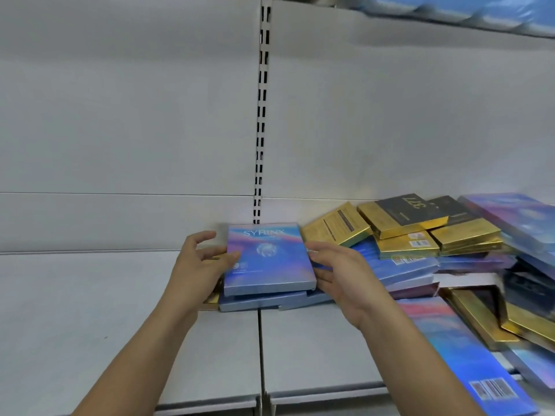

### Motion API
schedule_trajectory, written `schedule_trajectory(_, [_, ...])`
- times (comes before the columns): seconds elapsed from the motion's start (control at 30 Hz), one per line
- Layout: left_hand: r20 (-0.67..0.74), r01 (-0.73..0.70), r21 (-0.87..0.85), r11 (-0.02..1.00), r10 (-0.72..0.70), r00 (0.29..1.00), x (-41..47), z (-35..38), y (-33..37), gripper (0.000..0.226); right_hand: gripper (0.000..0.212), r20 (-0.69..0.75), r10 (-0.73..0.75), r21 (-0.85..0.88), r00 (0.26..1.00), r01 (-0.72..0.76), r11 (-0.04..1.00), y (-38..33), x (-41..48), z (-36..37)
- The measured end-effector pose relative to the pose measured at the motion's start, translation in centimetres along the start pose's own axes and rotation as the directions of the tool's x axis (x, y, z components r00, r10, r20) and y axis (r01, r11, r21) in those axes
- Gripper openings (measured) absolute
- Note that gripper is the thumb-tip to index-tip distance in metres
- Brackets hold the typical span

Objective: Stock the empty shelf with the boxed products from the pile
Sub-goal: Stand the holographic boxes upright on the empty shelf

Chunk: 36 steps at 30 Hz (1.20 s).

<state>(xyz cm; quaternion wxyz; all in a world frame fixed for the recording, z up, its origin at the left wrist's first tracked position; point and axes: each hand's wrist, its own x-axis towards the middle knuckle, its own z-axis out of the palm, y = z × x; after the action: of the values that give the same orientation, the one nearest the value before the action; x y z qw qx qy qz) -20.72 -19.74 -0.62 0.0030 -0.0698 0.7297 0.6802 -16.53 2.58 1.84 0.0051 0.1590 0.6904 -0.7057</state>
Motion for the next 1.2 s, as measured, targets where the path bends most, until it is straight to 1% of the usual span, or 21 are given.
schedule_trajectory(0.1, [0.008, 0.061, -0.057, 0.997, -0.061, 0.998, 0.3, -0.5, -0.4, 0.081, 0.028, 0.021, -0.007, 0.0, 1.0, 0.007, 1.0, -0.1, -0.2, 0.2])
schedule_trajectory(0.13, [0.028, 0.1, -0.073, 0.992, -0.098, 0.995, 0.6, -0.7, -0.5, 0.086, 0.028, 0.021, -0.008, -0.007, 1.0, 0.008, 1.0, -0.1, -0.2, 0.2])
schedule_trajectory(0.17, [0.057, 0.148, -0.113, 0.983, -0.143, 0.988, 0.9, -0.9, -0.4, 0.084, 0.028, 0.022, -0.008, -0.008, 1.0, 0.009, 1.0, -0.1, -0.2, 0.2])
schedule_trajectory(0.23, [0.142, 0.243, -0.221, 0.945, -0.215, 0.966, 1.2, -1.1, 0.1, 0.068, 0.027, 0.023, -0.011, -0.007, 1.0, 0.011, 1.0, -0.4, -0.3, 0.3])
schedule_trajectory(0.27, [0.183, 0.267, -0.236, 0.934, -0.227, 0.957, 1.1, -1.0, 0.4, 0.057, 0.025, 0.025, -0.012, -0.01, 1.0, 0.012, 1.0, -0.6, -0.4, 0.3])
schedule_trajectory(0.33, [0.25, 0.247, -0.163, 0.955, -0.202, 0.947, 0.8, -1.0, 0.8, 0.033, 0.025, 0.043, -0.016, -0.037, 0.999, 0.018, 0.999, -1.0, -0.7, 0.4])
schedule_trajectory(0.37, [0.265, 0.225, -0.134, 0.965, -0.184, 0.947, 0.5, -1.0, 0.8, 0.025, 0.024, 0.057, -0.02, -0.062, 0.998, 0.024, 0.998, -1.2, -0.8, 0.4])
schedule_trajectory(0.43, [0.248, 0.192, -0.145, 0.971, -0.153, 0.957, 0.5, -1.4, 0.7, 0.022, 0.023, 0.073, -0.03, -0.127, 0.997, 0.039, 0.991, -1.4, -1.0, 0.6])
schedule_trajectory(0.5, [0.191, 0.148, -0.228, 0.962, -0.105, 0.976, 0.6, -2.3, 0.7, 0.025, 0.02, 0.054, -0.053, -0.236, 0.997, 0.064, 0.97, -1.4, -1.1, 0.7])
schedule_trajectory(0.53, [0.147, 0.116, -0.266, 0.957, -0.078, 0.986, 0.8, -3.0, 0.6, 0.025, 0.018, 0.04, -0.081, -0.339, 0.996, 0.09, 0.937, -1.3, -1.0, 0.7])
schedule_trajectory(0.57, [0.105, 0.088, -0.296, 0.951, -0.059, 0.993, 1.0, -3.8, 0.6, 0.025, 0.021, 0.038, -0.11, -0.446, 0.993, 0.116, 0.887, -1.2, -0.9, 0.6])
schedule_trajectory(0.67, [0.023, 0.056, -0.349, 0.935, -0.052, 0.998, 1.5, -6.1, 0.2, 0.027, 0.037, 0.068, -0.17, -0.691, 0.983, 0.169, 0.703, -0.8, -1.1, 1.0])
schedule_trajectory(0.77, [-0.021, 0.043, -0.338, 0.94, -0.053, 0.998, 1.5, -7.4, -0.4, 0.029, 0.049, 0.092, -0.253, -0.871, 0.963, 0.201, 0.448, -0.1, -1.0, 2.0])
schedule_trajectory(0.87, [-0.036, 0.007, -0.297, 0.955, -0.018, 0.999, 1.1, -7.9, -0.9, 0.029, 0.058, 0.08, -0.31, -0.978, 0.947, 0.135, 0.161, 0.1, -1.1, 3.2])
schedule_trajectory(0.9, [-0.04, 0.0, -0.286, 0.958, -0.012, 0.999, 1.0, -7.9, -1.2, 0.03, 0.063, 0.075, -0.319, -0.988, 0.945, 0.115, 0.107, 0.1, -1.1, 3.6])
schedule_trajectory(1.0, [-0.058, 0.005, -0.276, 0.961, -0.022, 0.998, 0.8, -8.0, -1.8, 0.031, 0.092, 0.072, -0.294, -0.993, 0.953, 0.095, 0.066, 0.8, -0.8, 5.0])
schedule_trajectory(1.03, [-0.06, 0.008, -0.277, 0.961, -0.026, 0.998, 0.7, -8.0, -2.0, 0.032, 0.101, 0.079, -0.279, -0.995, 0.957, 0.092, 0.033, 1.2, -0.7, 5.4])
schedule_trajectory(1.07, [-0.059, 0.011, -0.28, 0.96, -0.028, 0.998, 0.7, -8.0, -2.1, 0.032, 0.105, 0.083, -0.277, -0.996, 0.957, 0.088, 0.005, 1.7, -0.6, 5.8])
schedule_trajectory(1.1, [-0.059, 0.013, -0.283, 0.959, -0.031, 0.998, 0.7, -8.0, -2.2, 0.032, 0.106, 0.082, -0.292, -0.996, 0.953, 0.088, 0.009, 2.1, -0.4, 6.0])
schedule_trajectory(1.13, [-0.062, 0.017, -0.287, 0.958, -0.036, 0.997, 0.8, -8.1, -2.3, 0.032, 0.105, 0.07, -0.314, -0.994, 0.947, 0.091, 0.052, 2.4, -0.3, 6.1])
schedule_trajectory(1.2, [-0.07, 0.014, -0.302, 0.953, -0.037, 0.997, 0.8, -8.1, -2.3, 0.032, 0.1, 0.042, -0.351, -0.971, 0.935, 0.12, 0.204, 2.9, -0.2, 5.9])
